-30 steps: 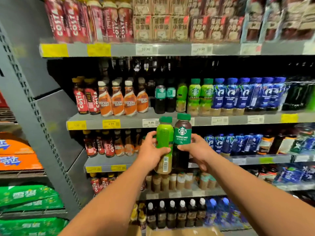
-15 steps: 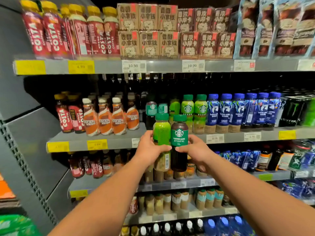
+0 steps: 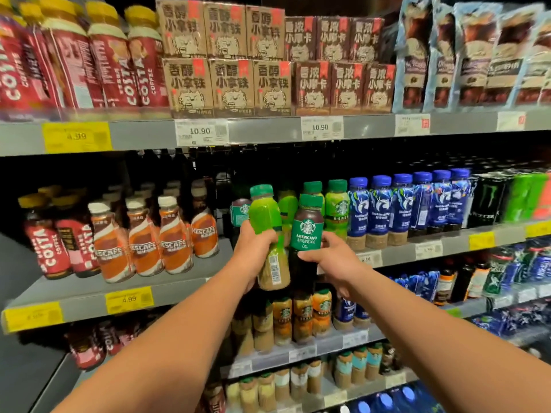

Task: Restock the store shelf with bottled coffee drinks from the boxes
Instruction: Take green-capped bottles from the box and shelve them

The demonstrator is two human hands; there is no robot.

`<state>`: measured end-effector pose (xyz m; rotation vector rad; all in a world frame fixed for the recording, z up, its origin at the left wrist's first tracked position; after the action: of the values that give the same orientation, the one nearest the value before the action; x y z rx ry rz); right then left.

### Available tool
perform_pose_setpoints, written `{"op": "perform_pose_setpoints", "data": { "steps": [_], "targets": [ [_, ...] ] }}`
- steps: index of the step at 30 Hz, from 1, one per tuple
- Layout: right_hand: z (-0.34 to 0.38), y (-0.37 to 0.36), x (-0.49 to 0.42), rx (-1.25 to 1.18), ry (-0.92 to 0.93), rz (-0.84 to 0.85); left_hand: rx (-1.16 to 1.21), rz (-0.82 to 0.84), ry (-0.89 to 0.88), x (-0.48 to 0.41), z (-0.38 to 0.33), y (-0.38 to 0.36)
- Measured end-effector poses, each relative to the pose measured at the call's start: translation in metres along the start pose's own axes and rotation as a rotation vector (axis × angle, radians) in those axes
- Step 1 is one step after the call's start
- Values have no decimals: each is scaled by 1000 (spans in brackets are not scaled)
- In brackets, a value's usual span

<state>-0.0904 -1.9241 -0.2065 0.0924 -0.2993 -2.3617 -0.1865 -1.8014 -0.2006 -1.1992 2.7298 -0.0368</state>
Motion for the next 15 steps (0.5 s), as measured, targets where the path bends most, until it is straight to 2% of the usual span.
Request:
{"op": "perform_pose_setpoints", "data": {
  "steps": [3,10,15],
  "targets": [
    [5,-1,-8,-7,2,12,-28,-13,-63,-6,-9,-8],
    [5,12,-23,-46,27,21,-8,-115,-79,-27,-11,-7],
    [-3,21,-29,-86,33,25,-8,-99,-98,-34,-5,-7]
  ]
}}
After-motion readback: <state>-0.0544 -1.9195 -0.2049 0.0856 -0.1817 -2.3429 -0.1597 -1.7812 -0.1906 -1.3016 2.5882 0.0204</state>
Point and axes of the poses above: each hand's wrist, its own x-axis away from the middle knuckle, its own y-axis out of the back of the hand, z = x × y, the point moved 2 cm from there along -x, towards the middle knuckle, and after that the axes turned 8 degrees about x, right-handed, at the moved point
